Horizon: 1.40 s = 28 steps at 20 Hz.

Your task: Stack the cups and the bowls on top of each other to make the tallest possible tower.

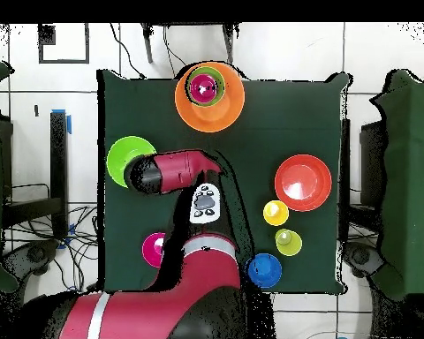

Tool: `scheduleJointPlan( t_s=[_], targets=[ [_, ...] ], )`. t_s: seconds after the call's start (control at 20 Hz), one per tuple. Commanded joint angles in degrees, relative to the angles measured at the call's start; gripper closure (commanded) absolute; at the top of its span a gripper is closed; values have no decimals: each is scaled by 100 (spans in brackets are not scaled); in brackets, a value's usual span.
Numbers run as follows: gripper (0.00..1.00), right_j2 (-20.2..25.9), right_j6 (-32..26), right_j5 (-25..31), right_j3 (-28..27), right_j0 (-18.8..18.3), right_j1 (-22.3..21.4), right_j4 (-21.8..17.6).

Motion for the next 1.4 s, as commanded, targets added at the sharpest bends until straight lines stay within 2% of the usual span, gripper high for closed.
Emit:
scheduleJointPlan(
  t_s=[0.05,0.55,0.95,1.1,1.4],
  targets=[
    [0,526,889,313,432,-46,-7,400],
    [0,441,779,645,251,88,-82,685],
    [0,445,809,347,29,174,118,777],
    [0,435,837,401,275,204,-117,815],
    [0,255,829,648,342,339,-377,794]
  ],
)
